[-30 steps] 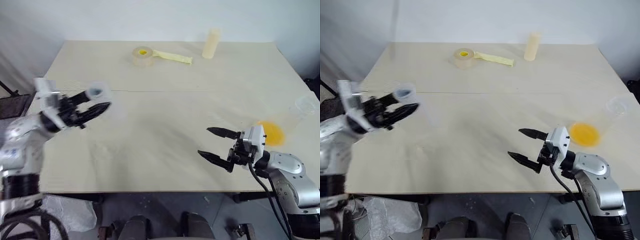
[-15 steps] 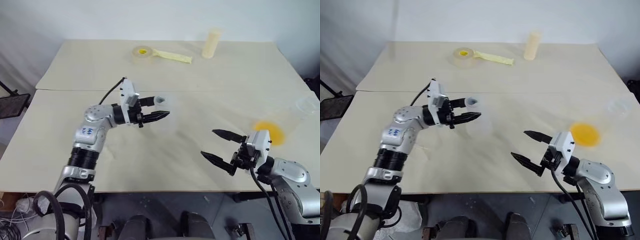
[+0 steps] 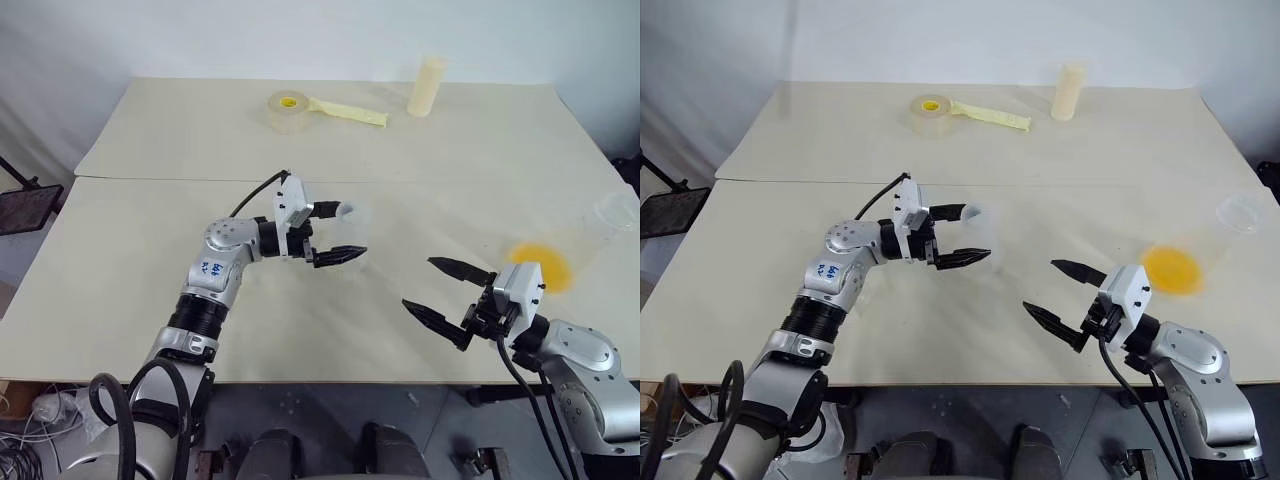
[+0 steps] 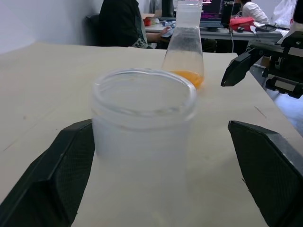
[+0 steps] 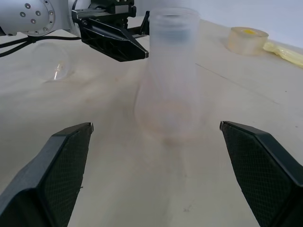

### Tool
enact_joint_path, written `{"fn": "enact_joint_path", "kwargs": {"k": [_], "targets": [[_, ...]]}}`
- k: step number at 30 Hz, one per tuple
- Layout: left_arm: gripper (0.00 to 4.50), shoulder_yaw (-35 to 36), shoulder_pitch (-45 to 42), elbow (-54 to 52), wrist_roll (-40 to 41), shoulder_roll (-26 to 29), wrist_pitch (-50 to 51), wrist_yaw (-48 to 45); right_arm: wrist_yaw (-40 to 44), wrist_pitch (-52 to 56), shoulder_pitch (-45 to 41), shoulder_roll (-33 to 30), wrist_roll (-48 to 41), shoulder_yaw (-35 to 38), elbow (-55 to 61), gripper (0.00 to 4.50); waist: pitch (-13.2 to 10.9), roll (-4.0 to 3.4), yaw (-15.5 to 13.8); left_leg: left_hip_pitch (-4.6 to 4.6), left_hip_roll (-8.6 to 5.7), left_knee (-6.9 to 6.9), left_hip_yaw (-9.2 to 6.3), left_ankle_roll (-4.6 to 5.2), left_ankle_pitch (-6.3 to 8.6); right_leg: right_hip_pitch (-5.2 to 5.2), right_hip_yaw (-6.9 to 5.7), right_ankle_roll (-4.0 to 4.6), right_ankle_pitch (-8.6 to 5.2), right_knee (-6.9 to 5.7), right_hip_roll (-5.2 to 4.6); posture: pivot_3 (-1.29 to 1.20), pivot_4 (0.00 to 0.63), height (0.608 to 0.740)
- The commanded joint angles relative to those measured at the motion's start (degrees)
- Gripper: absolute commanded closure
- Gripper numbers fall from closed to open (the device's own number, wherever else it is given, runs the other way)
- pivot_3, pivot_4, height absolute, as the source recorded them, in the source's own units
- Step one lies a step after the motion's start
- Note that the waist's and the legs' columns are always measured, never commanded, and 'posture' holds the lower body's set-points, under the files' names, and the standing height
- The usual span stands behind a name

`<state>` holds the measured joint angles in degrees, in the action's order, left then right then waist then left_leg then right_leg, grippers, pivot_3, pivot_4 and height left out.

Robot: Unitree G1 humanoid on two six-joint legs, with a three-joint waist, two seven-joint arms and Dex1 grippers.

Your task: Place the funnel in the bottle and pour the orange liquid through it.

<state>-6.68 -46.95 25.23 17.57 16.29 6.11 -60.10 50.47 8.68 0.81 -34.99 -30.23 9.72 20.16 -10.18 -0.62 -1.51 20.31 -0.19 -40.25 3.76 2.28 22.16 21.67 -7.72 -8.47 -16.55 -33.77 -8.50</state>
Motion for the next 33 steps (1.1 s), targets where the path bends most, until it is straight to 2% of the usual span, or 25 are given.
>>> {"fn": "enact_joint_path", "kwargs": {"k": [1,17,25,33], "targets": [[0.06,1.6,0.4,-3.8,0.9,0.9,2.1,0.5,0.0,-1.5,-0.1,0.0,-0.1,1.3,1.5,0.0,0.0,0.0,0.0,0.0,0.0,0.0,0.0,0.0,0.0,0.0,0.0,0.0,0.0,0.0,0.0,0.0,0.15,0.74],[0.06,4.6,1.5,-6.5,1.6,1.2,8.5,4.0,1.4,-3.1,-0.2,-0.1,0.1,1.3,0.0,0.0,0.0,0.0,0.0,0.0,0.0,-0.03,-0.05,0.0,0.0,-0.01,0.0,0.0,0.0,-0.02,0.0,0.0,0.15,0.74],[0.06,5.7,3.5,-8.8,1.8,4.9,9.8,3.0,1.1,-3.3,1.1,-0.2,-0.3,1.5,1.4,0.0,0.0,0.0,0.1,-0.01,0.01,-0.03,-0.05,0.0,0.0,-0.01,0.0,0.0,0.0,-0.03,0.0,0.0,0.15,0.74],[0.06,11.3,3.3,-11.3,3.5,13.0,12.3,3.5,1.5,-2.7,0.9,-0.8,-0.6,1.6,1.7,0.0,0.0,0.0,0.1,-0.02,0.02,-0.03,-0.06,0.0,0.0,-0.01,0.0,0.0,0.0,-0.05,0.0,0.0,0.15,0.74]]}}
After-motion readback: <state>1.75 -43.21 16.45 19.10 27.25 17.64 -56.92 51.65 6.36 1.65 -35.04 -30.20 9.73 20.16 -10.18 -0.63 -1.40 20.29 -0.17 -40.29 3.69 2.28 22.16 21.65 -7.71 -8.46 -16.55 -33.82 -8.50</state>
